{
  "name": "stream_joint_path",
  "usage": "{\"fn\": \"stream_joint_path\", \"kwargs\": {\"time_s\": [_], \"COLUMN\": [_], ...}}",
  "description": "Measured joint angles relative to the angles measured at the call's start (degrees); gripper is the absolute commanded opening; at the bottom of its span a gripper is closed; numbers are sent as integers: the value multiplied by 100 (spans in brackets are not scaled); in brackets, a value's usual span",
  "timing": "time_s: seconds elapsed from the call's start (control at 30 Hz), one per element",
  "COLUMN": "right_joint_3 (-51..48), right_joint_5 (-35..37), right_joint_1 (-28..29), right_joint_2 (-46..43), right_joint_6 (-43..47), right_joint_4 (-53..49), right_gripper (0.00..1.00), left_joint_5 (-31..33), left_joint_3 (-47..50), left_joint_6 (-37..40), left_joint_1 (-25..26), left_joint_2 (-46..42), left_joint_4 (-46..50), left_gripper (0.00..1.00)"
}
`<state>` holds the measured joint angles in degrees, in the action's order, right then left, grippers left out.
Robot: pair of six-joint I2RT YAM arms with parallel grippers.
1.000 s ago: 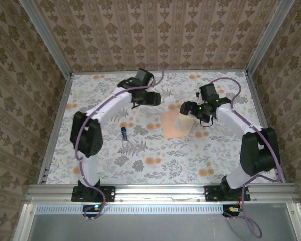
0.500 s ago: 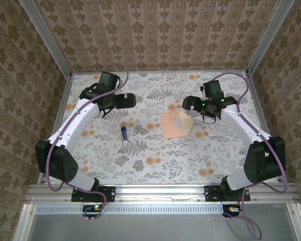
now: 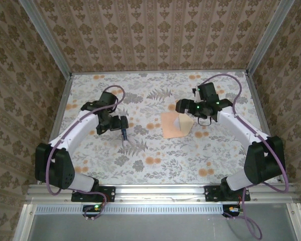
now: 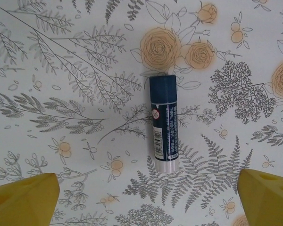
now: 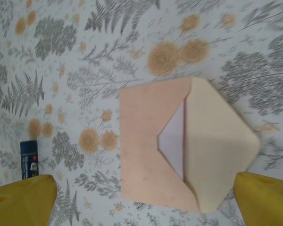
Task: Place the letter into the envelope and seal it
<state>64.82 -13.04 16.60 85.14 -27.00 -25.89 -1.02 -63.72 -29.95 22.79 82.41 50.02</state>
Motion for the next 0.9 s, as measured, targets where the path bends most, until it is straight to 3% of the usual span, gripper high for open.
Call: {"fn": "stream_joint_path", "kwargs": {"time_s": [0.27, 0.43, 0.63, 0.9], "right_joint_3": [-63, -170, -219, -219], "right_joint_5": [-131, -267, -317, -323], "right_joint_1": [660, 946, 955, 955], "right_joint_2": [219, 391, 466, 516], "right_joint_6": [-238, -452, -498, -494], "right_joint_4": [332, 627, 671, 669], "right_gripper": [93, 92, 90, 89], "left_joint_5": [92, 168, 282, 339], "left_joint_3": [31, 76, 79, 385], "left_joint_6": [-470, -702, -883, -916], "left_joint_1": [586, 654, 649, 649], "left_joint_2": [868, 1189, 1325, 1429], "left_joint_4": [-415, -581, -750, -1038], "left_gripper": [87, 79, 65, 57]}}
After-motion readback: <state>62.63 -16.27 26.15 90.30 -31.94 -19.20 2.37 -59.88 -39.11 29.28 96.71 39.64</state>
